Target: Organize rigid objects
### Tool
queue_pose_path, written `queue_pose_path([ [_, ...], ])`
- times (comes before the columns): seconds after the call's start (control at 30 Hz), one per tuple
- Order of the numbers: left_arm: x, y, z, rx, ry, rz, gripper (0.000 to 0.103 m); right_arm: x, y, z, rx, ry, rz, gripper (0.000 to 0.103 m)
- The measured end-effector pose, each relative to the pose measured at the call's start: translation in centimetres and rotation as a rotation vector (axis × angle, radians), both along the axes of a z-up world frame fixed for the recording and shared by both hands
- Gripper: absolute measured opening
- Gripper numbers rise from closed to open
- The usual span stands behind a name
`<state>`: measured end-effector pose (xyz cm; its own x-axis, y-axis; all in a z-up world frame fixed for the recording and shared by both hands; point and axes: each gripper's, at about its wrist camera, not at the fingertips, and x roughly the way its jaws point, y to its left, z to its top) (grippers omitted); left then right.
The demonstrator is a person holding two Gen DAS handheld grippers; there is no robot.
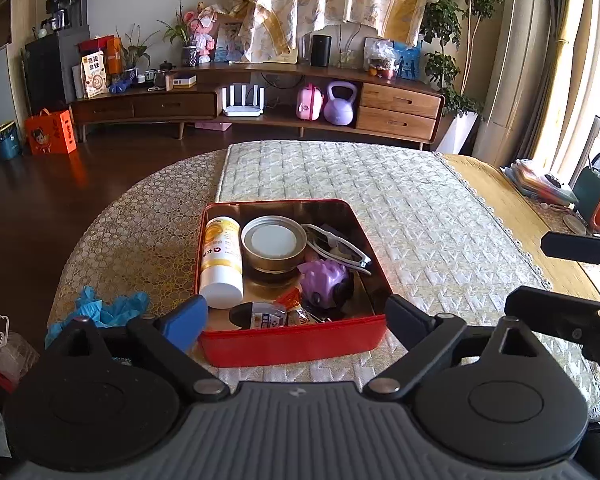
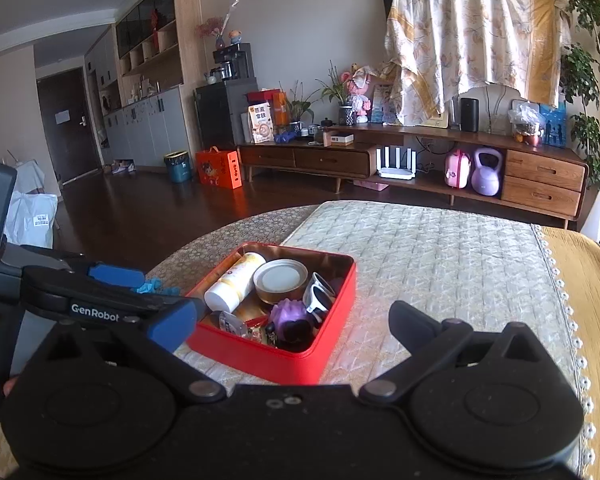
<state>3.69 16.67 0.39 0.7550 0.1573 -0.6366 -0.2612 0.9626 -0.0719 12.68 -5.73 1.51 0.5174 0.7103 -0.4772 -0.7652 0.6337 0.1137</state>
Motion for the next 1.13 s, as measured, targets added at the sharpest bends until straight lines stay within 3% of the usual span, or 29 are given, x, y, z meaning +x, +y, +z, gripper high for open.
queue_pose_path([
  [0.27,-0.6,-1.6,0.1,-0.01,-0.017,-0.013,0.103,-1.0,-0.7,-0.5,-0.016,-0.012,-0.009,0.103],
  [0.77,-1.7,-3.3,1.1,0.069,-0.039,0.035,0.103,-1.1,-1.8,-0.8,0.002,0.01,-0.017,0.103],
  [1.13,-1.2,-3.4,0.9,0.053,-0.018,0.046,0.103,-0.8,-2.9,-1.5,0.007,0.029,-0.047,0.103],
])
